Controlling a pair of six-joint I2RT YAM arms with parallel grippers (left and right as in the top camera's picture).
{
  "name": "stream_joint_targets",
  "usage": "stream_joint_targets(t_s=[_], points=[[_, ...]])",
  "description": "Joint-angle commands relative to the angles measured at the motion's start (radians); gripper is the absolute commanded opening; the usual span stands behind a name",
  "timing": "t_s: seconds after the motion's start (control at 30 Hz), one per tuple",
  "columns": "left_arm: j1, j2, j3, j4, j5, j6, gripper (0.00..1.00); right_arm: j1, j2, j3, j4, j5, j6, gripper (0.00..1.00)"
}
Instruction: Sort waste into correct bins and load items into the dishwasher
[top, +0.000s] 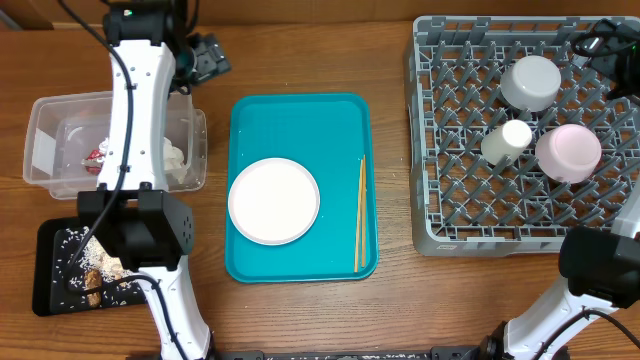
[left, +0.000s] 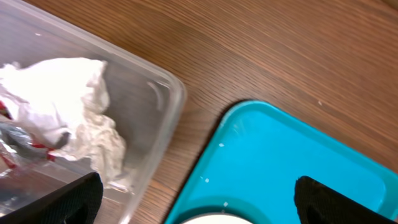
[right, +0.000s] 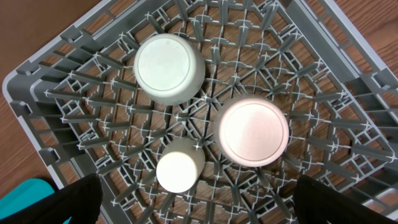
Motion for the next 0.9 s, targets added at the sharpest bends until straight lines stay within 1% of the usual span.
stream_joint_targets(t_s=[0.0, 0.07, 0.17, 0.37, 0.5, 0.6, 0.67, 0.73, 0.77, 0.8, 0.87], points=[[0.027, -0.002, 0.021, 0.004, -0.03, -0.008, 1.0, -0.001, 0.0, 0.002, 0.006, -0.001, 0.004, 1.0], [0.032, -0.002, 0.021, 0.003, -0.031, -0.007, 1.0, -0.001, 0.0, 0.002, 0.011, -0.001, 0.004, 1.0], [0.031, -0.002, 0.021, 0.003, -0.031, -0.006, 1.0, -0.001, 0.0, 0.002, 0.075, 0.0, -0.001, 1.0], [0.032, -0.002, 0.021, 0.003, -0.034, -0.006, 1.0, -0.001, 0.0, 0.002, 0.084, -0.013, 0.012, 1.0], [0.031, -0.002, 0.021, 0.003, -0.034, -0.006, 1.0, -0.001, 0.0, 0.002, 0.096, -0.153, 0.034, 1.0], [0.028, -0.002, 0.021, 0.003, -0.033, -0.006, 1.0, -0.001, 0.0, 0.002, 0.104, -0.358, 0.034, 1.0], [0.028, -0.002, 0.021, 0.003, -0.034, -0.006, 1.0, 0.0, 0.0, 0.002, 0.102, -0.56, 0.034, 1.0], [0.028, -0.002, 0.021, 0.003, -0.034, -0.006, 1.0, 0.015, 0.003, 0.001, 0.08, -0.698, 0.006, 1.0], [0.028, -0.002, 0.021, 0.003, -0.034, -0.007, 1.0, 0.033, 0.004, 0.001, 0.063, -0.728, -0.029, 1.0], [0.028, -0.002, 0.021, 0.003, -0.034, -0.007, 1.0, 0.055, 0.004, 0.0, 0.047, -0.718, -0.053, 1.0], [0.028, -0.002, 0.021, 0.003, -0.034, -0.006, 1.0, 0.112, 0.006, 0.0, 0.009, -0.658, -0.087, 1.0]])
